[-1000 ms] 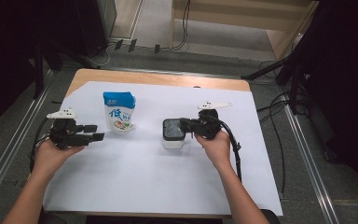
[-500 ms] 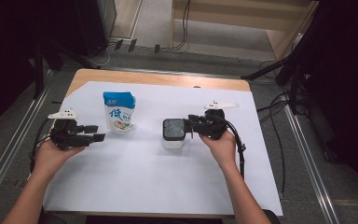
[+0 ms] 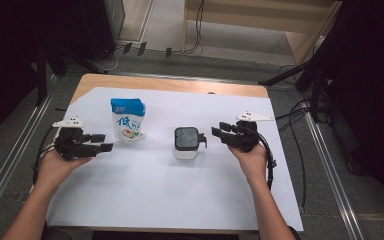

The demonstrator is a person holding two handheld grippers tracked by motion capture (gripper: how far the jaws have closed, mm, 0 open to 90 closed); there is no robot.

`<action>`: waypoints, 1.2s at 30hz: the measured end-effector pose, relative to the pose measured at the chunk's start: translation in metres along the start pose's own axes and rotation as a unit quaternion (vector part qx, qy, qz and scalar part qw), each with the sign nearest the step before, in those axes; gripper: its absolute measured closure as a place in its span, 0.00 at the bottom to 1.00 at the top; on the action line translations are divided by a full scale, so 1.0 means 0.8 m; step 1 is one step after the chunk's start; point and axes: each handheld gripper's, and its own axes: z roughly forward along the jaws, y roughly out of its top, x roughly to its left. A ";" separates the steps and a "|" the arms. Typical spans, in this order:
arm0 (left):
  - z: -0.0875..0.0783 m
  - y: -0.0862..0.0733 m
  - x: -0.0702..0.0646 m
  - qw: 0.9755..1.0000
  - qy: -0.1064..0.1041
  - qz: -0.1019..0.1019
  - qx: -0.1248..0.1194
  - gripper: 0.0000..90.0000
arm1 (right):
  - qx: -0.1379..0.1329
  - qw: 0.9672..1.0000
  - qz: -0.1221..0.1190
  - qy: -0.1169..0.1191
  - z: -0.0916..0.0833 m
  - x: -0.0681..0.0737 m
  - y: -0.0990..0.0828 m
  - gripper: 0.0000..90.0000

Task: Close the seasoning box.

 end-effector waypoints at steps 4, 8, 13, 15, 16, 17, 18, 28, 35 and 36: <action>0.001 0.000 0.002 1.000 0.001 0.000 0.000 0.46 | -0.002 1.000 0.005 -0.013 -0.010 -0.007 -0.010 0.62; 0.003 0.001 0.005 1.000 0.000 -0.001 0.000 0.46 | -0.002 1.000 0.014 -0.025 -0.019 -0.015 -0.018 0.61; 0.009 0.002 0.007 1.000 -0.001 0.000 0.002 0.46 | -0.002 0.999 0.017 -0.051 -0.037 -0.029 -0.036 0.59; 0.010 0.003 0.007 1.000 -0.002 -0.001 0.003 0.46 | -0.001 0.998 0.019 -0.056 -0.039 -0.030 -0.039 0.59; 0.010 0.003 0.008 1.000 -0.002 -0.003 0.002 0.46 | -0.002 0.998 0.020 -0.059 -0.042 -0.033 -0.041 0.59; 0.011 0.003 0.008 1.000 -0.002 -0.003 0.002 0.46 | -0.002 0.998 0.023 -0.064 -0.047 -0.036 -0.046 0.59; 0.012 0.003 0.009 1.000 -0.001 -0.003 0.000 0.46 | -0.002 0.998 0.023 -0.064 -0.047 -0.036 -0.046 0.59; 0.015 0.004 0.015 1.000 0.001 -0.007 0.001 0.45 | 0.003 0.997 0.033 -0.075 -0.062 -0.042 -0.074 0.60; 0.014 0.003 0.016 1.000 -0.002 -0.014 -0.003 0.45 | 0.014 0.997 0.030 -0.076 -0.056 -0.041 -0.079 0.59; 0.014 0.003 0.016 1.000 -0.002 -0.012 -0.002 0.45 | 0.015 0.997 0.031 -0.075 -0.055 -0.041 -0.079 0.59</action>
